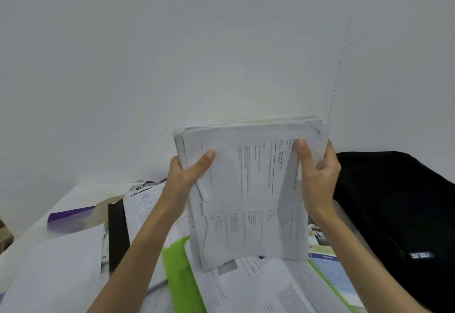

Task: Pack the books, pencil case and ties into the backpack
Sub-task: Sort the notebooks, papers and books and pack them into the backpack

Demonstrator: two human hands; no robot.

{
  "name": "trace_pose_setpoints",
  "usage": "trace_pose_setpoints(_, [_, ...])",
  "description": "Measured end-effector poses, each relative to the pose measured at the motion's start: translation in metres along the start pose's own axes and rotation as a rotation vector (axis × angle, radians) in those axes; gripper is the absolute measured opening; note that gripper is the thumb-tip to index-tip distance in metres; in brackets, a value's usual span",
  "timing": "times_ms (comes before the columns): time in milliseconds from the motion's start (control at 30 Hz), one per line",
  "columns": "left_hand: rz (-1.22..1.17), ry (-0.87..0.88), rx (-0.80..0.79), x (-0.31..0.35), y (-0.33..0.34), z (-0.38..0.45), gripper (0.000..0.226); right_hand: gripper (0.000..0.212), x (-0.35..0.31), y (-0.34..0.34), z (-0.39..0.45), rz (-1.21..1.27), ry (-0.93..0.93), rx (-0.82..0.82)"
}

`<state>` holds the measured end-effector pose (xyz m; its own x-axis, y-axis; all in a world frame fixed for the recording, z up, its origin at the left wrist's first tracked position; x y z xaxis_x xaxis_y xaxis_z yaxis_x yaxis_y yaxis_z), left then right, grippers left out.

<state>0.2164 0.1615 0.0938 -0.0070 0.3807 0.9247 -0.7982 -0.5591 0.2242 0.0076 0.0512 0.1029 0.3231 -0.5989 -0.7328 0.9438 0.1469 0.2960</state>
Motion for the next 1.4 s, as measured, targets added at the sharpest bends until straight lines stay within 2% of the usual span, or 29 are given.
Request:
trace_pose_setpoints(67, [-0.012,0.022,-0.036,0.001,0.001,-0.002,0.088,0.014,0.0,0.001,-0.002,-0.004,-0.018,-0.005])
trace_pose_setpoints(200, [0.0,0.062,-0.109,0.003,0.006,-0.004,0.037,0.022,0.002,0.004,-0.005,-0.056,-0.067,0.02])
trace_pose_setpoints(267, [-0.002,0.078,-0.124,0.004,0.007,-0.004,0.03,0.024,0.002,0.004,-0.006,-0.061,-0.065,0.04])
trace_pose_setpoints(400, [0.003,0.087,-0.131,0.004,0.006,-0.005,0.03,0.025,-0.002,0.002,-0.005,-0.016,-0.011,0.007])
trace_pose_setpoints(467, [0.017,0.07,-0.12,-0.003,0.002,-0.005,0.04,0.033,0.0,-0.001,-0.007,-0.009,0.03,-0.024])
trace_pose_setpoints(533, [0.055,0.029,-0.118,-0.017,-0.007,-0.007,0.062,0.045,0.008,-0.005,-0.011,-0.021,0.095,-0.112])
trace_pose_setpoints(600, [0.099,-0.046,-0.135,-0.036,-0.015,-0.015,0.079,0.069,0.023,-0.012,-0.019,-0.069,0.183,-0.234])
trace_pose_setpoints(667, [0.143,-0.111,-0.141,-0.053,-0.019,-0.024,0.087,0.082,0.036,-0.019,-0.028,-0.09,0.254,-0.295])
trace_pose_setpoints(733, [0.161,-0.085,-0.119,-0.061,-0.014,-0.03,0.054,0.072,0.04,-0.019,-0.036,-0.072,0.25,-0.275])
trace_pose_setpoints(800, [0.197,-0.057,-0.05,-0.06,-0.008,-0.033,0.026,0.05,0.04,-0.018,-0.04,-0.065,0.199,-0.192])
trace_pose_setpoints(867, [0.203,-0.04,-0.021,-0.061,-0.008,-0.033,0.025,0.046,0.04,-0.018,-0.042,-0.091,0.177,-0.129])
trace_pose_setpoints(967, [0.235,-0.066,-0.097,-0.07,-0.015,-0.039,0.035,0.058,0.042,-0.02,-0.044,-0.121,0.192,-0.096])
trace_pose_setpoints(1033, [0.33,-0.106,-0.134,-0.082,-0.02,-0.048,0.029,0.061,0.043,-0.021,-0.045,-0.114,0.181,-0.098])
trace_pose_setpoints(1100, [0.343,-0.098,-0.095,-0.088,-0.023,-0.054,0.022,0.062,0.042,-0.02,-0.045,-0.107,0.164,-0.106])
trace_pose_setpoints(1267, [0.353,-0.077,0.031,-0.071,-0.021,-0.051,0.013,0.036,0.022,-0.01,-0.029,-0.201,0.118,-0.088])
trace_pose_setpoints(1400, [0.278,-0.134,0.047,-0.056,-0.018,-0.064,0.013,0.022,0.015,-0.005,-0.012,-0.277,0.101,-0.189])
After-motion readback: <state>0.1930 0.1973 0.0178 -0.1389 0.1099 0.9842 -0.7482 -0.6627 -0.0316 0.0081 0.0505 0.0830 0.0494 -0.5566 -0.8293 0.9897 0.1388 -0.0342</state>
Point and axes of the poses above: each hand's wrist, its own z-axis towards the middle knuckle, its own y-axis out of the palm, x = y × z, the point moved 5 cm from there along z, towards the middle knuckle, and after that the axes turned 5 degrees about x, right-handed, at the moved point
